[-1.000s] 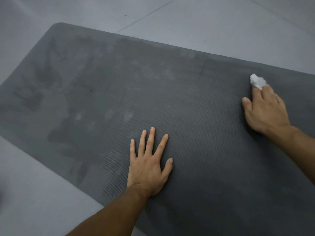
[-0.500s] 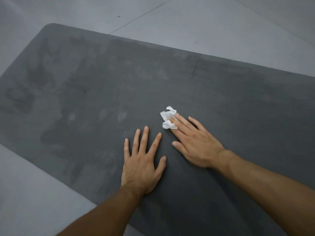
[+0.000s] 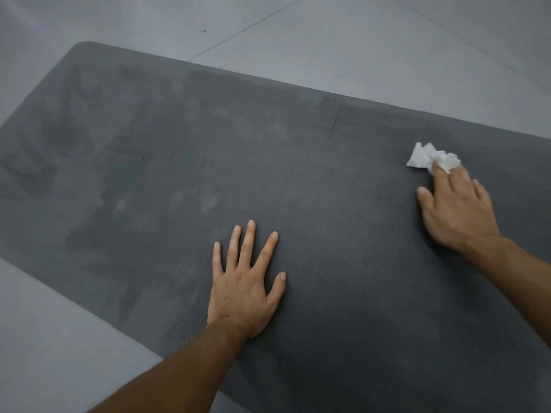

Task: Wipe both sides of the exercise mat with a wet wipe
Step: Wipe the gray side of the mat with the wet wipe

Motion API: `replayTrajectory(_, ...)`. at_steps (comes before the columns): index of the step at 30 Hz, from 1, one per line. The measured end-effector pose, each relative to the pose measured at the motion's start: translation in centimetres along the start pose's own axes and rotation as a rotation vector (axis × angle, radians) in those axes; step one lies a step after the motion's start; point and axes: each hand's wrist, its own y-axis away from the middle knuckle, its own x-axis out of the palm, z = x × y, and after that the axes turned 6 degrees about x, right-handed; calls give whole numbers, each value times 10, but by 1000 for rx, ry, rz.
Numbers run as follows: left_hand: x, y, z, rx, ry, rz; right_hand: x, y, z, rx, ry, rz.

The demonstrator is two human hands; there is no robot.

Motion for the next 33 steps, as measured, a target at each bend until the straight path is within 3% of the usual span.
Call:
replayTrajectory(6,-1,0,0,1,-7,5,0,-2,11,86,-60,15)
replayTrajectory(15,0,0,0,-2,-6,-8,33,83,108,-492,13,148)
replayTrajectory(21,0,0,0,2,-8,-9,34,100,101,-757,119,198)
replayTrajectory(33,0,0,1,8,-2,-7,-3,12,-7,32,0,45)
